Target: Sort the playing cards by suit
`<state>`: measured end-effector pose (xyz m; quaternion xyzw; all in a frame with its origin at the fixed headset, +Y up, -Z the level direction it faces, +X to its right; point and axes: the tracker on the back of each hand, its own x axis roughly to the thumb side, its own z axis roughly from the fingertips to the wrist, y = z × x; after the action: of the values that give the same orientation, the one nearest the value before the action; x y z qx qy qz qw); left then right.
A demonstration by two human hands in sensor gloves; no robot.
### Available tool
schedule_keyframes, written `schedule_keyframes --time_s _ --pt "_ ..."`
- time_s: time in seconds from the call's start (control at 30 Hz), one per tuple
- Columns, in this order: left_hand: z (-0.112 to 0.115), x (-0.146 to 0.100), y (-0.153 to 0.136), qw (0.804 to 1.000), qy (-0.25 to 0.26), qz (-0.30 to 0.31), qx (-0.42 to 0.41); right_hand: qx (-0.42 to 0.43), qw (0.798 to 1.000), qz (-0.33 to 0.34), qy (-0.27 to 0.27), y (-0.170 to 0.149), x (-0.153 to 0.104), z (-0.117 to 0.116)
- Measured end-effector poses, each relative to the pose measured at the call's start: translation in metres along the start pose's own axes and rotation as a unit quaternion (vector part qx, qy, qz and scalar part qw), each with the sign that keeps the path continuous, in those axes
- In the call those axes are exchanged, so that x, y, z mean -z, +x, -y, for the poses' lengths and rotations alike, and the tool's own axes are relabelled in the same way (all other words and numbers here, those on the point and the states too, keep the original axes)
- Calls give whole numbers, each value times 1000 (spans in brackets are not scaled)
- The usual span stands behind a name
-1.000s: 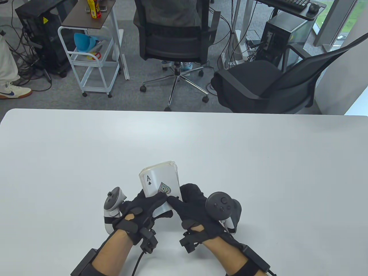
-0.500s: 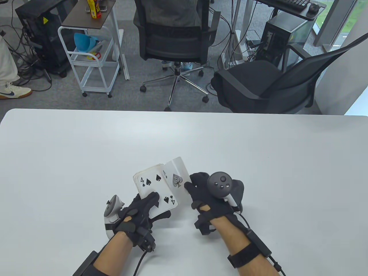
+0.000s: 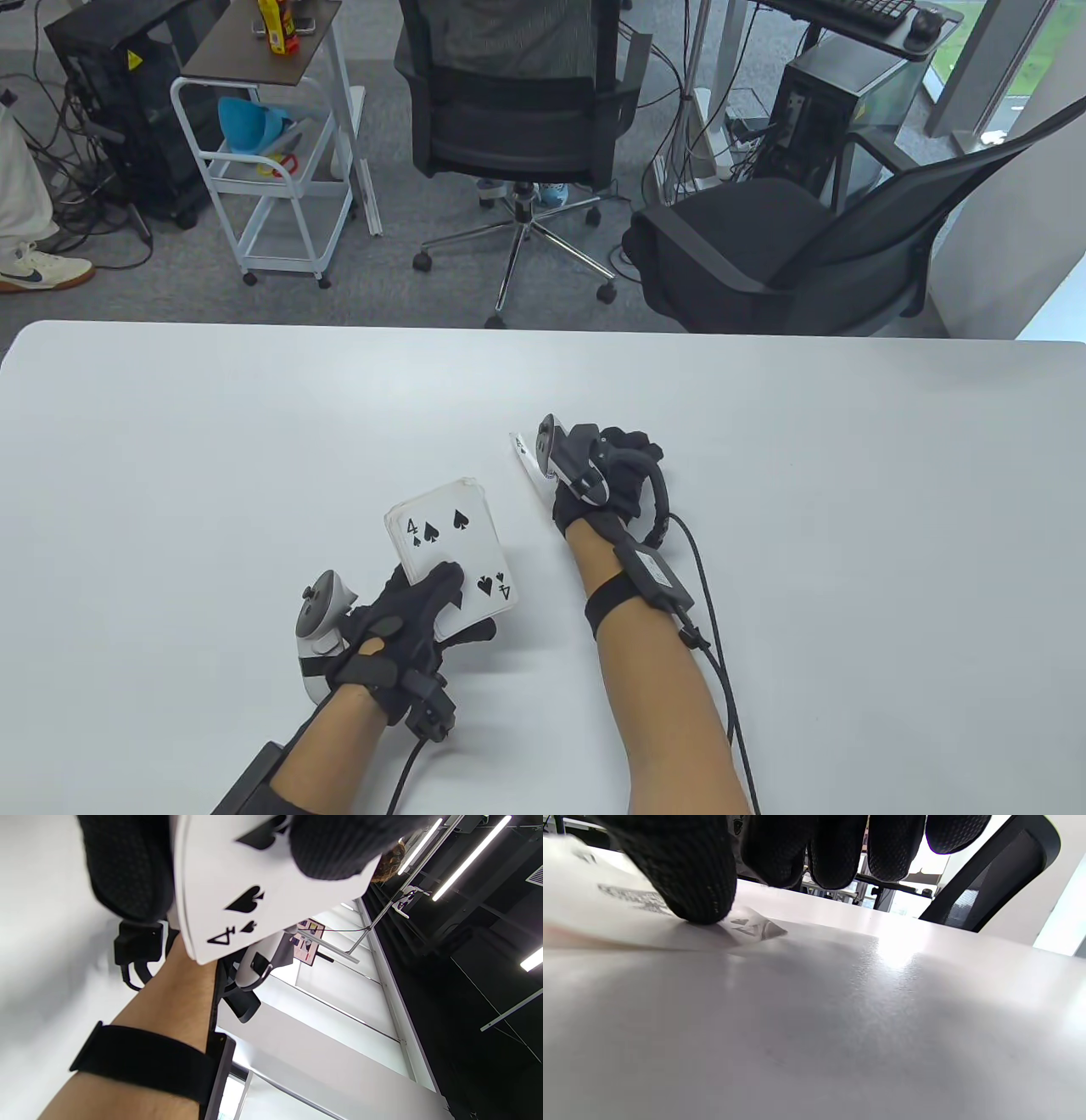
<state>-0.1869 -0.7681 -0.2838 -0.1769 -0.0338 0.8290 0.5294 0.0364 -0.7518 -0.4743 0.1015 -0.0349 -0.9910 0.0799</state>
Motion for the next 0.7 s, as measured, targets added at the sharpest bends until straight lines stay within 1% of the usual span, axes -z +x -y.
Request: schedule_keyframes --time_s 0.1,0.2,0.27,0.33,0.4,0.43,0.47,0.5,0.57,0.63,0.67,0.7 --pt "0 -1 -1 1000 -4 0 2 50 998 22 -20 -11 -14 15" --pt "2 -3 -2 1000 -8 0 11 93 994 60 -25 -26 -37 31" --pt "2 -4 -2 1000 -11 -2 17 162 983 90 -17 -41 -60 39" --pt "4 -5 -4 1000 -13 -7 21 234 964 127 -9 -58 -85 43" --pt "6 -5 -6 999 -16 -15 26 305 938 163 2 -73 -110 43" --pt "7 -4 -8 999 -17 -16 26 337 922 187 9 -79 -120 41" --pt "8 -4 -10 999 -18 -19 26 386 898 211 15 -86 -132 38" --pt "9 -3 -11 999 -19 -22 27 410 886 215 20 -90 -138 37" --pt "11 -3 -15 999 -23 -28 26 484 836 254 37 -96 -157 30" --pt "13 -2 -19 999 -31 -35 22 509 819 257 57 -97 -173 23" --pt "13 -2 -20 999 -33 -37 22 503 820 266 60 -96 -178 21" --pt "14 -2 -20 998 -36 -37 21 486 829 269 65 -95 -184 19"
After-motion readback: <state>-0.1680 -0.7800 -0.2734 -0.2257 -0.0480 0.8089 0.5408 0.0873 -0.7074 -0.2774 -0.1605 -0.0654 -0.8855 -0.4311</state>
